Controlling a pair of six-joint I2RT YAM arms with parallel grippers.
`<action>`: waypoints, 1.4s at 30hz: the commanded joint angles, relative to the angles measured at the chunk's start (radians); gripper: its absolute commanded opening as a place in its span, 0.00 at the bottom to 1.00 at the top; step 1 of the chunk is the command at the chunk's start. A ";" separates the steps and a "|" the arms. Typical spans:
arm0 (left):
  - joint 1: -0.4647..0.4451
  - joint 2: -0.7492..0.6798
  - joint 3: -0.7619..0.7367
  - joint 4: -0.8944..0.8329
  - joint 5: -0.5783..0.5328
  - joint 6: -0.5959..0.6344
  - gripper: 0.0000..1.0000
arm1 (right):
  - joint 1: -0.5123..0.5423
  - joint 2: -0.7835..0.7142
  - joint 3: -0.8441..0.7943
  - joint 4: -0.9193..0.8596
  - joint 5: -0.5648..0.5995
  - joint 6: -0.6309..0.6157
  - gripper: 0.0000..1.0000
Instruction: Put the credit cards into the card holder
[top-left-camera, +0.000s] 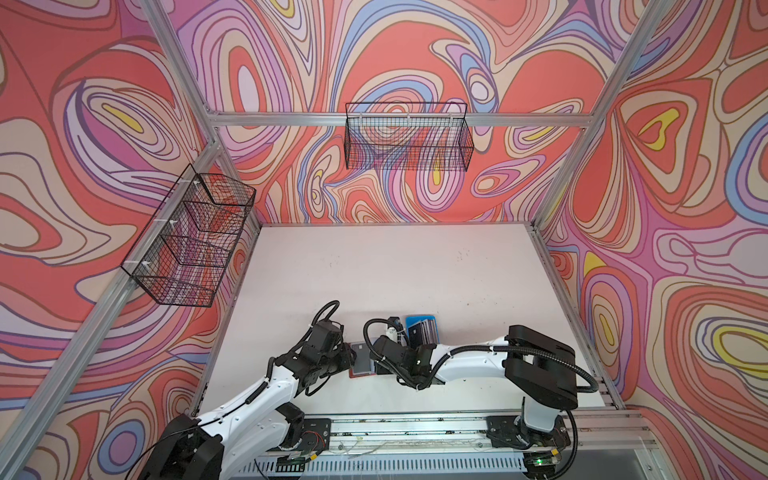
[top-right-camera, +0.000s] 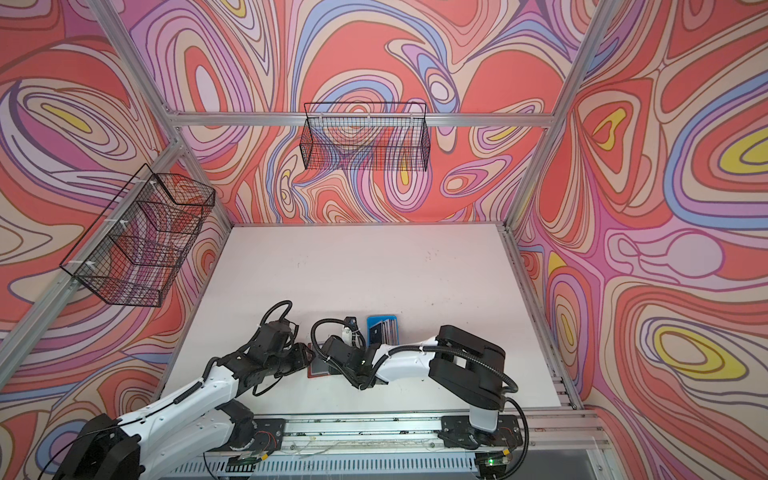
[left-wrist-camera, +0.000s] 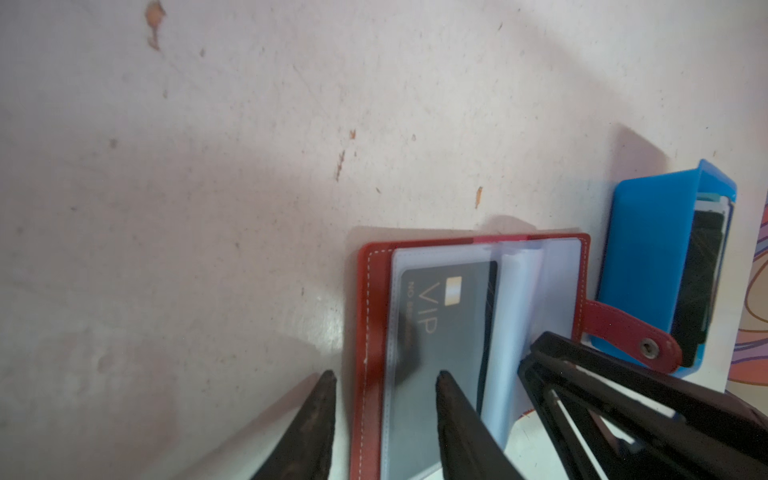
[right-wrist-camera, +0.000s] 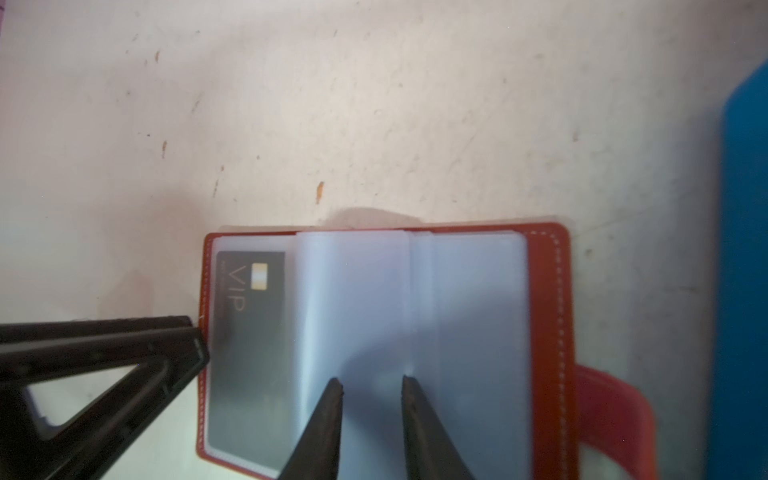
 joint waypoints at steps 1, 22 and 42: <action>0.004 0.008 -0.020 0.017 -0.007 -0.007 0.43 | 0.000 0.008 -0.035 0.091 -0.074 0.015 0.32; 0.001 -0.127 0.057 0.057 0.059 0.010 0.21 | -0.039 0.027 -0.109 0.219 -0.109 0.035 0.23; -0.074 0.295 0.003 0.441 0.085 -0.068 0.06 | -0.039 0.022 -0.134 0.276 -0.130 0.035 0.15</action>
